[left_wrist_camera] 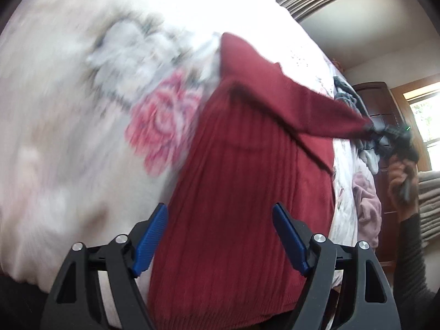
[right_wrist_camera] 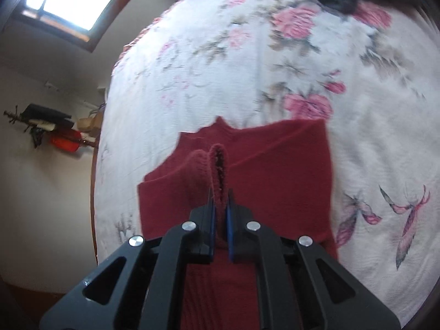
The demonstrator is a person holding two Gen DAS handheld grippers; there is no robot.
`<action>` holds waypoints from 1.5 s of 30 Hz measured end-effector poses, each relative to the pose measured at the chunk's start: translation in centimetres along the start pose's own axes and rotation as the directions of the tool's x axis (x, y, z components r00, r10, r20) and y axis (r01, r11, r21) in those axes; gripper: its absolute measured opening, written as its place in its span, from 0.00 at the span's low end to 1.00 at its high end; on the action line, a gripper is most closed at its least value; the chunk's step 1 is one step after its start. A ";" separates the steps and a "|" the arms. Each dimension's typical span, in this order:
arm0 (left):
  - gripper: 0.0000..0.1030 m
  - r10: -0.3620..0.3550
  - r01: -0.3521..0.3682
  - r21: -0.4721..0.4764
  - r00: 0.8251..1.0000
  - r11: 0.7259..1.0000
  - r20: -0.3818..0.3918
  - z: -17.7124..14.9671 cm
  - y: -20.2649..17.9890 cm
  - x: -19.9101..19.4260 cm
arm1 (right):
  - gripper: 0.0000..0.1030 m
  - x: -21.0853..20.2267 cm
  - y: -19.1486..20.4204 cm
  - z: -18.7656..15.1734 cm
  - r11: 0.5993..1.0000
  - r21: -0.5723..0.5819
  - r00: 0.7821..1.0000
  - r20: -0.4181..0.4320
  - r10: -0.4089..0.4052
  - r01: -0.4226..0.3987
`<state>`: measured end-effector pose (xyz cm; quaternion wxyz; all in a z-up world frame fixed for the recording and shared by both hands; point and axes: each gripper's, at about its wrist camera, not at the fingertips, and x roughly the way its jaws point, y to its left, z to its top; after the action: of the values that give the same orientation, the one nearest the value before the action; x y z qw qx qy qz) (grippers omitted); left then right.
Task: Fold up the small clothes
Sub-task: 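Lay the second sleeve across the sweater body with the right tool and release, then move both tools to the sweater hem and grasp it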
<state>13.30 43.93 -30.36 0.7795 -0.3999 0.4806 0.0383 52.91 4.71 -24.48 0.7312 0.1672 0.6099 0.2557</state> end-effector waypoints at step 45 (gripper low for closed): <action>0.72 -0.152 0.165 0.064 0.974 0.984 -0.170 18.0 -3.1 16.1 | 0.00 8.1 -12.6 -4.3 0.979 0.141 0.985 -0.067 0.160 -0.149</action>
<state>36.24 48.49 -37.13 0.7526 -0.4082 0.5110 -0.0757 51.90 -1.20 -38.88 0.6718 0.2531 0.6391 0.2760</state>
